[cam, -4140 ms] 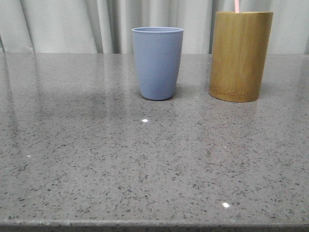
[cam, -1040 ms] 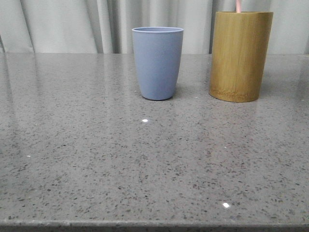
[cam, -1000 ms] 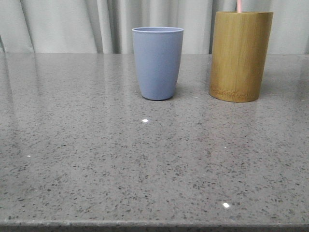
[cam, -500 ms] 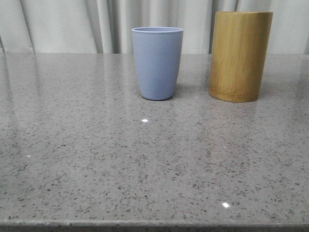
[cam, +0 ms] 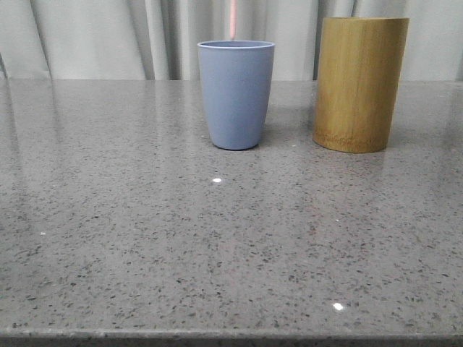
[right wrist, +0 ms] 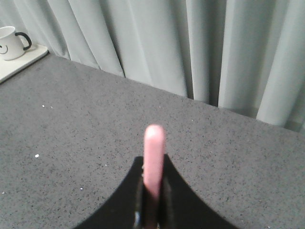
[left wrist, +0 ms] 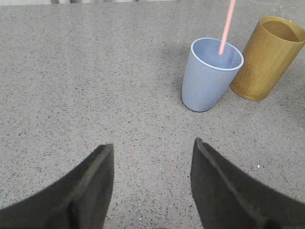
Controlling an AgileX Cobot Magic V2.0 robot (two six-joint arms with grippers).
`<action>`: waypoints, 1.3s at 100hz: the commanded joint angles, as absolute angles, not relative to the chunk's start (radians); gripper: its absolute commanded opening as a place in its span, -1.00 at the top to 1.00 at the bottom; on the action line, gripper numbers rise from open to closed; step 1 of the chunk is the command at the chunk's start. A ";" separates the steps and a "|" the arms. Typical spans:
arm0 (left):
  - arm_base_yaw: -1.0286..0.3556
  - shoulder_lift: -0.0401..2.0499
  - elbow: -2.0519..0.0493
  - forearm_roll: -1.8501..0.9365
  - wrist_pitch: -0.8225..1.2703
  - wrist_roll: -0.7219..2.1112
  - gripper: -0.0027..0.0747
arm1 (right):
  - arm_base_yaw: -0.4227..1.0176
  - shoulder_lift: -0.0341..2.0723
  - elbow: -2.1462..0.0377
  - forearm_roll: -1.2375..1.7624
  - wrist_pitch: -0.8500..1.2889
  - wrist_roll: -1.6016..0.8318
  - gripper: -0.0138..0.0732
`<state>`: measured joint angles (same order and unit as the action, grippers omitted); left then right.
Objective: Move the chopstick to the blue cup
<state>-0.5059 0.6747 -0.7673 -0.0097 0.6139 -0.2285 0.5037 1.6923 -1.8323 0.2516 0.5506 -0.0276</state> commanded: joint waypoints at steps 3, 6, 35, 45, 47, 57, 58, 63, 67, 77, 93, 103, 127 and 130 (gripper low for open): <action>-0.512 0.673 -0.796 -0.015 0.533 -0.233 -0.02 | 0.502 1.685 -1.862 0.265 0.486 -0.038 0.79; -0.512 0.673 -0.796 -0.015 0.533 -0.233 -0.02 | 0.502 1.692 -1.862 0.265 0.489 -0.038 0.79; -0.512 0.673 -0.796 -0.015 0.529 -0.233 -0.02 | 0.502 1.731 -1.862 0.265 0.530 -0.038 0.34; -0.512 0.673 -0.796 -0.015 0.529 -0.233 -0.02 | 0.502 1.731 -1.862 0.265 0.529 -0.038 0.18; -0.512 0.673 -0.796 -0.015 0.529 -0.233 -0.02 | 0.502 1.731 -1.862 0.265 0.527 -0.038 0.17; -0.512 0.673 -0.796 -0.015 0.529 -0.233 -0.02 | 0.500 1.730 -1.862 0.265 0.526 -0.038 0.15; -0.512 0.673 -0.796 -0.015 0.529 -0.233 -0.02 | 0.500 1.730 -1.862 0.265 0.526 -0.038 0.15; -0.512 0.673 -0.796 -0.015 0.529 -0.233 -0.02 | 0.499 1.730 -1.862 0.265 0.526 -0.037 0.15; -0.512 0.673 -0.796 -0.015 0.529 -0.233 -0.02 | 0.499 1.728 -1.862 0.265 0.526 -0.036 0.15; -0.512 0.673 -0.796 -0.015 0.529 -0.233 -0.02 | 0.497 1.719 -1.862 0.265 0.532 -0.036 0.15; -0.512 0.673 -0.796 -0.015 0.529 -0.233 -0.02 | 0.497 1.683 -1.858 0.257 0.554 -0.036 0.16; -0.512 0.673 -0.796 -0.015 0.529 -0.233 -0.02 | 0.497 1.644 -1.829 0.227 0.551 -0.036 0.16; -0.512 0.673 -0.796 -0.015 0.529 -0.233 -0.02 | 0.497 1.485 -1.637 0.166 0.492 -0.035 0.16; -0.512 0.673 -0.796 -0.015 0.529 -0.233 -0.02 | 0.497 1.461 -1.607 0.166 0.474 -0.035 0.16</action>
<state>-0.5059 0.6747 -0.7673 -0.0097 0.6092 -0.2285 0.5016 1.5728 -1.6541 0.1789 0.5844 -0.0276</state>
